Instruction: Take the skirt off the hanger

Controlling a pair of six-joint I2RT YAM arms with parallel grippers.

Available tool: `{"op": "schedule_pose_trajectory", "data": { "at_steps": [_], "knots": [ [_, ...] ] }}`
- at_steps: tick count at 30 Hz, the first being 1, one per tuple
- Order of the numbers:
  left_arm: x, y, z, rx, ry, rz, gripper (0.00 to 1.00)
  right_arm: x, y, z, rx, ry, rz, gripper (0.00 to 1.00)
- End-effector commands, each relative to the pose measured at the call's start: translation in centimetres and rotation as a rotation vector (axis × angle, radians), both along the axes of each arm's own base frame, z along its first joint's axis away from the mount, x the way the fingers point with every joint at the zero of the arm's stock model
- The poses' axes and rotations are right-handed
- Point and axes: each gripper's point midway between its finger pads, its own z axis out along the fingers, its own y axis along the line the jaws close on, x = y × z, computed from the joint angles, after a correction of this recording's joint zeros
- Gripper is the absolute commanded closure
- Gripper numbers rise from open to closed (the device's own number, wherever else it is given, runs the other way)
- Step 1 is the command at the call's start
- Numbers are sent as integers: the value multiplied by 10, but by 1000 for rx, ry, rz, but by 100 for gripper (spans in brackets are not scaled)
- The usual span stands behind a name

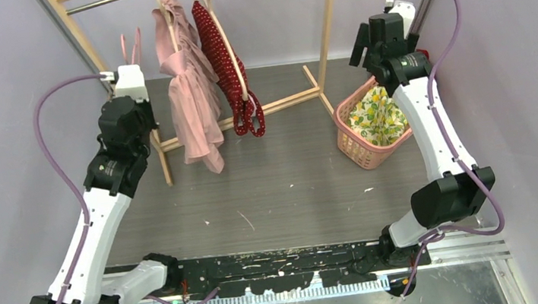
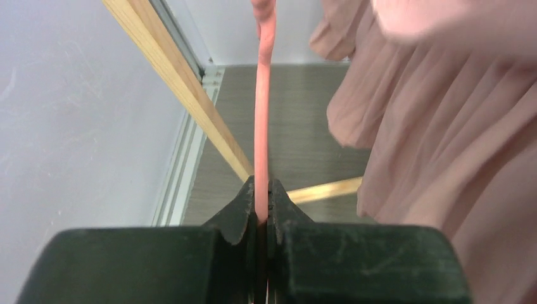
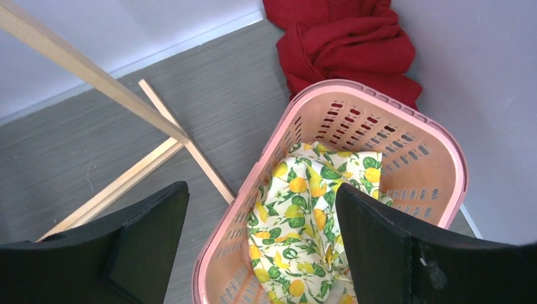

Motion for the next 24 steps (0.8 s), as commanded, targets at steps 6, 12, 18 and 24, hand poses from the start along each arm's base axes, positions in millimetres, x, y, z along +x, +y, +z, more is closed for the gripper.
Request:
{"op": "schedule_pose_trajectory", "data": {
  "at_steps": [6,12,18,24],
  "knots": [
    [21,-5,124,-135,-359,17,100,3,9,-42,-6,57,34,9],
    [41,-12,127,-138,-356,8,100,4,10,-42,-13,54,44,10],
    [61,-11,125,-139,-346,19,100,5,10,-38,-15,42,54,10],
    [79,-11,120,-144,-341,26,100,4,11,-40,-13,44,55,10]
  ]
}}
